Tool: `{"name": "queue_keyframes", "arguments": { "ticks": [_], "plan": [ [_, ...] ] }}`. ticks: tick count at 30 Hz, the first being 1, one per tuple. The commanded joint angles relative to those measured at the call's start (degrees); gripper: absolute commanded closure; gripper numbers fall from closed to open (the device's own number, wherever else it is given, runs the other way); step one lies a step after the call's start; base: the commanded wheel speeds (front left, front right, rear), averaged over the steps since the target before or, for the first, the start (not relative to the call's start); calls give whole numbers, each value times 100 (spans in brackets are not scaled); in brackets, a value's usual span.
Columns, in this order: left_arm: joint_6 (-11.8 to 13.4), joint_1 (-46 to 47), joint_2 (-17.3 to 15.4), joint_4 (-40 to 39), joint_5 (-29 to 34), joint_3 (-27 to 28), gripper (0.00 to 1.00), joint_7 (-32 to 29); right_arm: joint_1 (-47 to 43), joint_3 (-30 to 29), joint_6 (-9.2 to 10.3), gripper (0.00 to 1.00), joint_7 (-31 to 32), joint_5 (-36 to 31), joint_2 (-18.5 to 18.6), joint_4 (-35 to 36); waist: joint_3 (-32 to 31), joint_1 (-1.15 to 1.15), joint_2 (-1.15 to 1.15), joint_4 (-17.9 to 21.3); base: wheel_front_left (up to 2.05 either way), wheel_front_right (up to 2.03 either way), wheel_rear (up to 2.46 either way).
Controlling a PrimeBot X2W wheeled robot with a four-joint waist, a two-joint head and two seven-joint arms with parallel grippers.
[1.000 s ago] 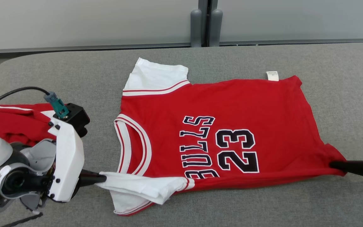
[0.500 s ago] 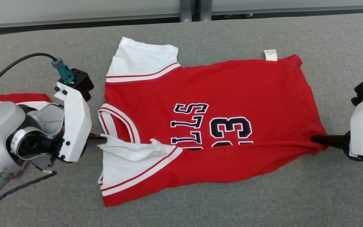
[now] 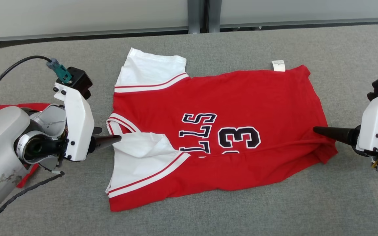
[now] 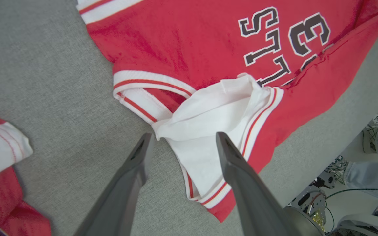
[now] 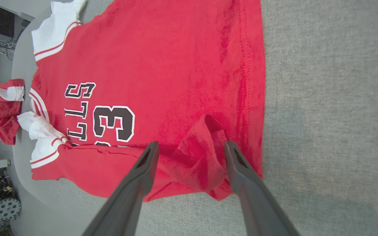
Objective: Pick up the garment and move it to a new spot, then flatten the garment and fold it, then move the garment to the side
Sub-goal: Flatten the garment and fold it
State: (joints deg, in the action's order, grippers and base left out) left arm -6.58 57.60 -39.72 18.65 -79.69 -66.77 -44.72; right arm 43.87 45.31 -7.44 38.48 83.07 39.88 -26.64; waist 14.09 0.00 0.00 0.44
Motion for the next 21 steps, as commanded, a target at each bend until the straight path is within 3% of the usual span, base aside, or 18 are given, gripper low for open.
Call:
{"name": "queue_keyframes", "arguments": {
  "ticks": [1,8,11,18,19,21],
  "plan": [
    [-36,-62,-54,-16,32,63,0,140,-119,-77,-9,0,-131,36,-1,11,-176,0,0,-38,0,0,0],
    [-24,-358,-331,-336,408,234,0,1185,-547,-428,-9,0,-1277,-323,172,378,-580,0,0,-125,0,0,0],
    [268,-604,-537,-588,703,340,0,1852,-864,-625,-9,0,-1953,-536,218,627,-759,0,0,-167,0,0,0],
    [1395,-1505,-852,-1500,1173,666,0,3583,-1855,-1162,-9,0,-3246,-1032,370,922,-990,0,0,-320,0,0,0],
    [1741,-1817,-868,-1778,1214,793,0,4100,-2157,-1343,-9,0,-3514,-1136,371,958,-1004,0,0,-351,0,0,0],
    [2058,-2147,-912,-1964,1305,841,0,4528,-2455,-1483,-9,0,-3719,-1245,309,995,-1007,0,0,-367,0,0,0]
  ]
}}
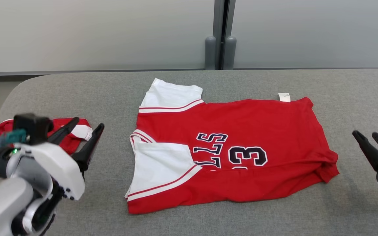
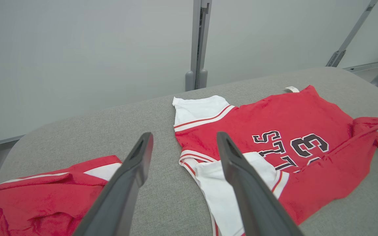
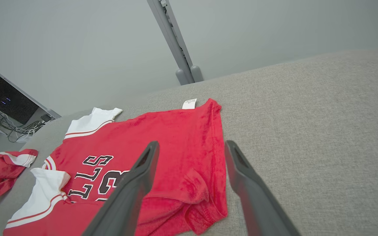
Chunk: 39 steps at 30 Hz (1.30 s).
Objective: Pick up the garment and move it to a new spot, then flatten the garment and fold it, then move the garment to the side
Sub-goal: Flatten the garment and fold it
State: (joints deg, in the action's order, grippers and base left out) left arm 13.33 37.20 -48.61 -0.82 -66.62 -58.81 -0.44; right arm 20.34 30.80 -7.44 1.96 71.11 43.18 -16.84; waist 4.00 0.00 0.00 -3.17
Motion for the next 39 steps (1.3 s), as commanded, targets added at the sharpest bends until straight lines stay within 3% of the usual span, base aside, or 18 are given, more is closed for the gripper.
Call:
{"name": "queue_keyframes", "arguments": {
  "ticks": [1,6,12,18,27,39],
  "plan": [
    [249,-269,-21,-107,44,89,0,355,-234,-109,-9,0,-167,-112,-64,24,10,0,0,-7,0,0,0],
    [964,-1114,91,-345,182,203,0,1295,-740,-474,-9,0,-609,-564,-370,-129,48,0,0,35,0,0,0],
    [1307,-2105,624,-349,304,743,0,1563,-1122,-728,-9,0,-792,-1032,-858,-413,94,0,0,33,0,0,0],
    [988,-2527,1144,47,634,941,0,1568,-952,-710,-9,0,-631,-1441,-1229,-805,170,0,0,-13,0,0,0],
    [567,-2296,1449,695,538,798,0,1421,-478,-529,-9,0,-307,-2199,-1420,-1369,215,0,0,-137,0,0,0],
    [187,-2104,1789,1306,431,631,0,1261,-264,-244,-9,0,194,-2778,-1513,-1497,293,0,0,-131,0,0,0]
  ]
}}
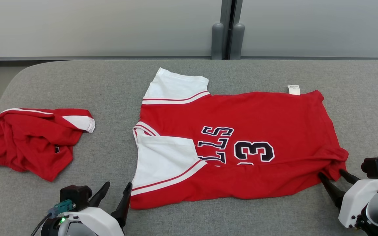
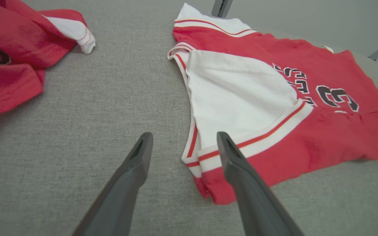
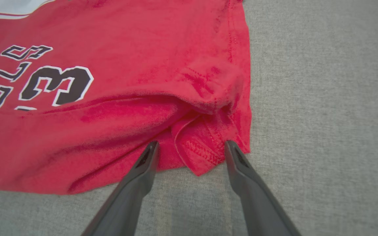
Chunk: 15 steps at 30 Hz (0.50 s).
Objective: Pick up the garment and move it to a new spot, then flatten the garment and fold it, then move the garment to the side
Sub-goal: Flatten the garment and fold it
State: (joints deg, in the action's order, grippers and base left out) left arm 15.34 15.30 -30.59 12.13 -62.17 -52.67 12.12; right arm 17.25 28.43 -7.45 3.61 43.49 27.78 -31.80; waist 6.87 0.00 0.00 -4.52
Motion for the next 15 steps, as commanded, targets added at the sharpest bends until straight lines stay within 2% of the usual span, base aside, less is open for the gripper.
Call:
{"name": "queue_keyframes", "arguments": {
  "ticks": [1,15],
  "plan": [
    [-32,94,18,45,-23,14,0,8,75,-17,-8,0,29,-111,36,-23,22,0,0,7,0,0,0],
    [-365,309,292,387,-48,-198,0,-235,297,-488,-5,0,156,-850,-214,-539,89,0,0,-5,0,0,0]
  ]
}}
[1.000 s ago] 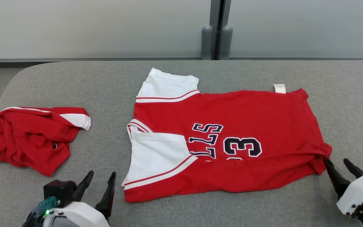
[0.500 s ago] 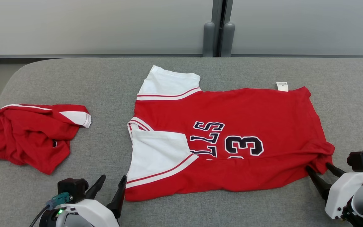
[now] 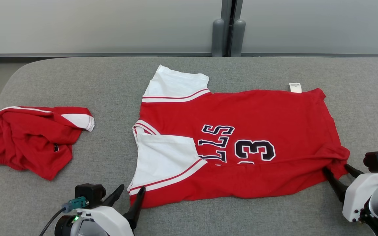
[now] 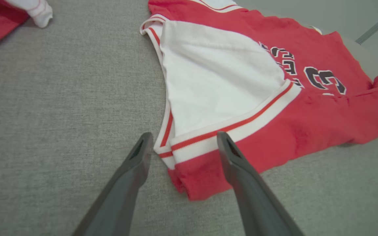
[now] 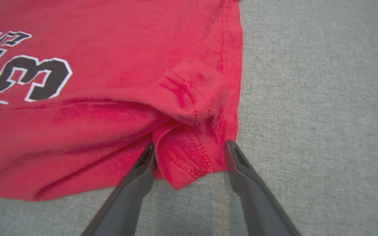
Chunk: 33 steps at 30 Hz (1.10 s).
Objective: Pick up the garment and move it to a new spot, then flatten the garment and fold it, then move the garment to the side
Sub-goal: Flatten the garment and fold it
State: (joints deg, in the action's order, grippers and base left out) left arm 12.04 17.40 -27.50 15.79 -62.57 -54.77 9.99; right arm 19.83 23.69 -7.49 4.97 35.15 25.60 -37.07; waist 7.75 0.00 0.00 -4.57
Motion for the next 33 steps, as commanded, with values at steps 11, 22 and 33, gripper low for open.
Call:
{"name": "queue_keyframes", "arguments": {
  "ticks": [11,22,33],
  "plan": [
    [-132,57,25,160,-100,-160,0,-366,-22,-179,-2,0,238,-122,-133,31,3,0,0,9,0,0,0],
    [-205,14,14,189,-235,-203,100,-557,-160,-192,-2,100,364,-6,-154,97,-80,0,0,31,0,0,0],
    [-109,-212,-377,-210,-332,-163,100,-634,-535,-327,-2,100,556,448,102,550,-379,0,0,58,0,0,0]
  ]
}}
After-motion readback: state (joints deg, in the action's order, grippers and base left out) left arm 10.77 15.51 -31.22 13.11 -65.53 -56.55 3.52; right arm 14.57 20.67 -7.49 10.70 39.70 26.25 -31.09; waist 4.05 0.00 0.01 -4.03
